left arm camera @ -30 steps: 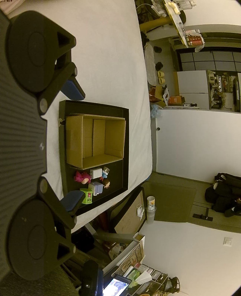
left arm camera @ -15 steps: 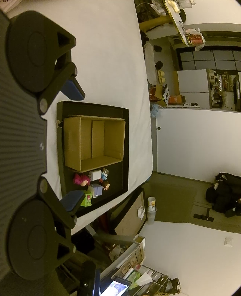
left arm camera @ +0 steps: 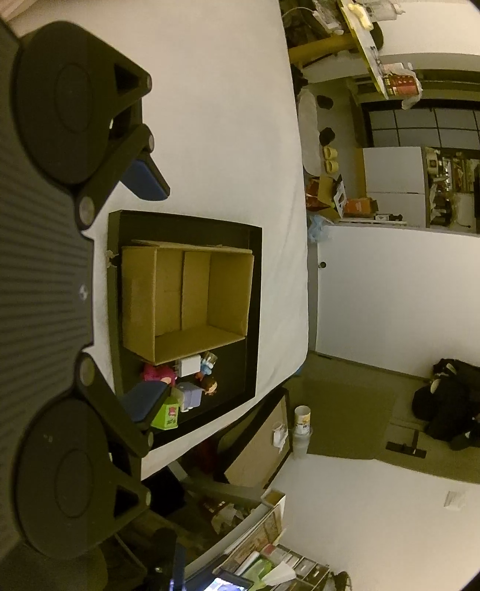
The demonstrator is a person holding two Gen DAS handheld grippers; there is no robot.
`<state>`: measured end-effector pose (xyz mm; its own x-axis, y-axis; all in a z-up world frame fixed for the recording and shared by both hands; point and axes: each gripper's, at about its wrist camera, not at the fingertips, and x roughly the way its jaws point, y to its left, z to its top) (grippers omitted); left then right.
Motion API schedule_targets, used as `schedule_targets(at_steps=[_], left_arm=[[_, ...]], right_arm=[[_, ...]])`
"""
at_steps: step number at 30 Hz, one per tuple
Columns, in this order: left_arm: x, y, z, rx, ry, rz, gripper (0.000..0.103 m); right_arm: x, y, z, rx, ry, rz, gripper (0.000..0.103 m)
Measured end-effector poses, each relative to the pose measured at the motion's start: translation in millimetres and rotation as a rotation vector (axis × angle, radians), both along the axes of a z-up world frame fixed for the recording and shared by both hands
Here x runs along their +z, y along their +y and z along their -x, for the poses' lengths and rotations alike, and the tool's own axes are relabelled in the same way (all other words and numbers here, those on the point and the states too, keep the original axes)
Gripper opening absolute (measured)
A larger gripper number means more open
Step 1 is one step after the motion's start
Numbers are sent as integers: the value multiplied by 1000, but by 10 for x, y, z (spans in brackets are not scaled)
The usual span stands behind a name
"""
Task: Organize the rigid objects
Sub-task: 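Grasp the cardboard box wall with the left tool while the right tool approaches the green cube toy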
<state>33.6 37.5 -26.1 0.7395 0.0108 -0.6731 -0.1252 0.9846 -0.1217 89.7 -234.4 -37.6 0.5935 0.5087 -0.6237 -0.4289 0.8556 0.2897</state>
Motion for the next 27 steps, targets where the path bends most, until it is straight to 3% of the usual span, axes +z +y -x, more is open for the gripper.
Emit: schedule_targets(at_steps=[11,27], left_arm=[[-226,141,-192,-12,53,73,103],[-409,391,-460,38,128,-28,103]], right_arm=[[-171,74,-177,-8,26,34,103],[-383,135,-379,-11,67,67,103]])
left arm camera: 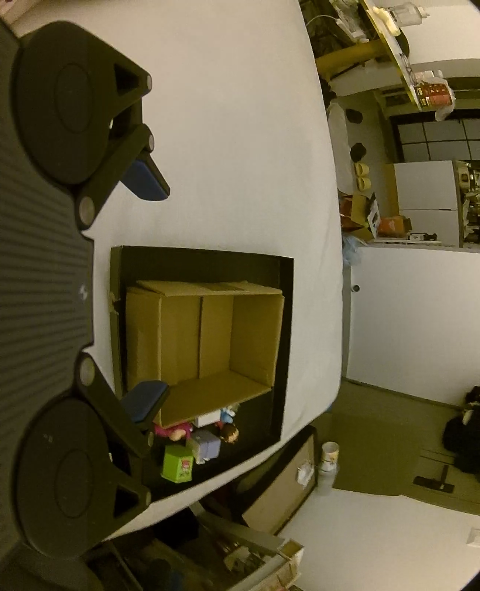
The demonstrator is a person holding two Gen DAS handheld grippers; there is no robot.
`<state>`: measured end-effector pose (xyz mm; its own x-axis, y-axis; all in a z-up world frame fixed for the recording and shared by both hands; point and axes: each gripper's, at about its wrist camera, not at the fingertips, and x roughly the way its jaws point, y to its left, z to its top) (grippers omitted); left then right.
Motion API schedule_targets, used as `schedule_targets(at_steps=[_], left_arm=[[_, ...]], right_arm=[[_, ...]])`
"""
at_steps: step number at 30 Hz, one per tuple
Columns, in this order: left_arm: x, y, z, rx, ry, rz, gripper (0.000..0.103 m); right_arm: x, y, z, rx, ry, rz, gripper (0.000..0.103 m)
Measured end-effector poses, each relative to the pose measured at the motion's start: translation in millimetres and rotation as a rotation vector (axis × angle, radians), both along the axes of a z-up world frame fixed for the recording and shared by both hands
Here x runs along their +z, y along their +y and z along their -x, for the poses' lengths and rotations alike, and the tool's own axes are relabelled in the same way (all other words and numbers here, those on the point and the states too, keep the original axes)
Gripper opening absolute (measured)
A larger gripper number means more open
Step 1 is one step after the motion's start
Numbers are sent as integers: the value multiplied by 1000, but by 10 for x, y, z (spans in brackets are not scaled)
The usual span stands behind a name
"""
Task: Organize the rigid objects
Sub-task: 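Grasp the cardboard box wall with the left tool while the right tool approaches the green cube toy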
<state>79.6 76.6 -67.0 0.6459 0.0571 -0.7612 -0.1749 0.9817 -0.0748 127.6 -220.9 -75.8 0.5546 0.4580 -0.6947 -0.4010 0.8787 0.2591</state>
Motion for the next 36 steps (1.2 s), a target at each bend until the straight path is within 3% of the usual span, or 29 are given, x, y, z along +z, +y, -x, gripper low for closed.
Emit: schedule_targets(at_steps=[26,32,36], left_arm=[[-585,105,-648,19,75,60,100],[-657,143,-755,55,78,63,83],[-693,118,-829,45,92,61,79]], right_arm=[[-520,62,-507,-88,98,70,101],[-586,91,-607,-100,101,80,96],[-630,99,-674,-114,96,84,92]])
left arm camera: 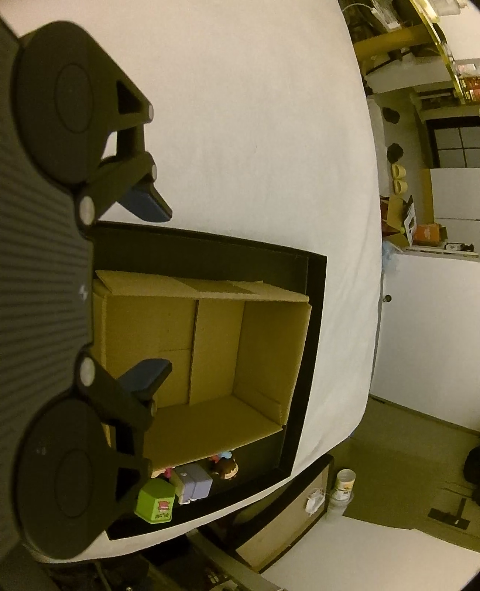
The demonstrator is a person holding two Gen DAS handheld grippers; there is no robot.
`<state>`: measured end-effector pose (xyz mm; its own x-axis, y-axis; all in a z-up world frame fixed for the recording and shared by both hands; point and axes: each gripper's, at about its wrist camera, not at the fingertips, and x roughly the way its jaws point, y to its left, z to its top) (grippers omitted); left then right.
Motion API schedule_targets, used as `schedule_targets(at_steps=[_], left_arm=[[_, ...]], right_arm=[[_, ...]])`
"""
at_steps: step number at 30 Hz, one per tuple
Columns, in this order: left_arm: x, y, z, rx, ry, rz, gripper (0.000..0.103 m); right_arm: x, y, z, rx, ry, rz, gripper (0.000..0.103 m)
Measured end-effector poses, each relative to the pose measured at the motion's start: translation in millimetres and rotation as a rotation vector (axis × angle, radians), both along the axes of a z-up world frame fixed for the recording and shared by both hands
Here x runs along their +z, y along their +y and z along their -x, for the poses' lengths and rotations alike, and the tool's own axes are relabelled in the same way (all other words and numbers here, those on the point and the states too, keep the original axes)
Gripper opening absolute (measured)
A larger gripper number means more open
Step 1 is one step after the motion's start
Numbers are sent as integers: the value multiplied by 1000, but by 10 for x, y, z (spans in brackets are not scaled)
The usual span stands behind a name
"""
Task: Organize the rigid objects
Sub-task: 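Grasp the cardboard box wall with the left tool while the right tool approaches the green cube toy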
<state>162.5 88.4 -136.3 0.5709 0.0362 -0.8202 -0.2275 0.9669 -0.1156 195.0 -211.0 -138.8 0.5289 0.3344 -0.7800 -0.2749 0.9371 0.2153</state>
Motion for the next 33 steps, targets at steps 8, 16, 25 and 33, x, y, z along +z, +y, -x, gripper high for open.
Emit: schedule_targets(at_steps=[8,16,25,33], left_arm=[[-117,36,-161,23,38,46,69],[-215,17,-305,38,51,50,65],[-256,-34,-410,22,58,-17,65],[-384,-36,-538,21,97,-2,51]], right_arm=[[-177,48,-82,-32,30,9,75],[-403,30,-197,-110,47,-1,67],[-480,88,-288,-107,27,17,67],[-578,88,-366,-113,51,19,67]])
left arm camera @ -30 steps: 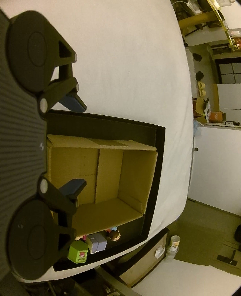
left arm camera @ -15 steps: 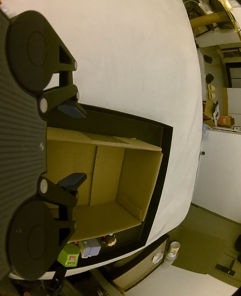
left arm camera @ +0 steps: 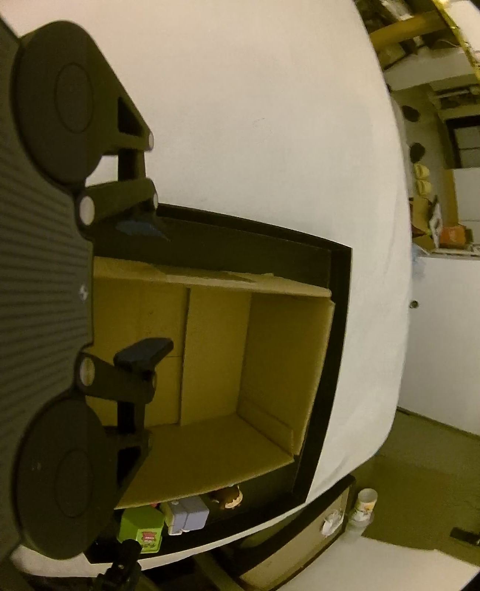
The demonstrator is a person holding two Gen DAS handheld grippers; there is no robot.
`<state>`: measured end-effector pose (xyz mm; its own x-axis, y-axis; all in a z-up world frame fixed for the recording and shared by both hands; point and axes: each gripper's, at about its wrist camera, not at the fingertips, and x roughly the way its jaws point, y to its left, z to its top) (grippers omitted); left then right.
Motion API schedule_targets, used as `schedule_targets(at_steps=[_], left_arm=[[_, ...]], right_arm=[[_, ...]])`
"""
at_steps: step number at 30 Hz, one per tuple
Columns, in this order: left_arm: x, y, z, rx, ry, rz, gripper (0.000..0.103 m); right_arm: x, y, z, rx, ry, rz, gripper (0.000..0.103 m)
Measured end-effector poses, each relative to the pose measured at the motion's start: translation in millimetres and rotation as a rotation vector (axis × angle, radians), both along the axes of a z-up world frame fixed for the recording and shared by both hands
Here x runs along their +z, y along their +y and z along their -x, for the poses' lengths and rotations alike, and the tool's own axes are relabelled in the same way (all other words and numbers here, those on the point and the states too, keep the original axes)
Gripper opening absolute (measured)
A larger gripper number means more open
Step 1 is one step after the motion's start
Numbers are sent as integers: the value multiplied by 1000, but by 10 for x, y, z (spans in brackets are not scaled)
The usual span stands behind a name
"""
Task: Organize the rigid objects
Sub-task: 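Grasp the cardboard box wall with the left tool while the right tool approaches the green cube toy, then close the right tool on the green cube toy and lift it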
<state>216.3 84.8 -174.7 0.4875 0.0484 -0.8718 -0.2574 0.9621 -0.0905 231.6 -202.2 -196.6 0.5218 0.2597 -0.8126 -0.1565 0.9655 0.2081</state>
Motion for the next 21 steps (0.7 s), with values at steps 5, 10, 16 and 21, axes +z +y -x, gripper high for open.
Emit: schedule_targets(at_steps=[5,10,16,21], left_arm=[[-68,6,-40,8,26,-4,23],[-90,15,-29,10,22,-18,13],[-91,37,-14,6,7,-17,12],[-125,68,-28,12,14,-6,11]], right_arm=[[-31,-22,-21,-8,6,-6,67],[-67,-38,-48,-16,11,-3,67],[-145,-7,-95,-18,17,14,67],[-223,31,-144,-20,25,39,67]])
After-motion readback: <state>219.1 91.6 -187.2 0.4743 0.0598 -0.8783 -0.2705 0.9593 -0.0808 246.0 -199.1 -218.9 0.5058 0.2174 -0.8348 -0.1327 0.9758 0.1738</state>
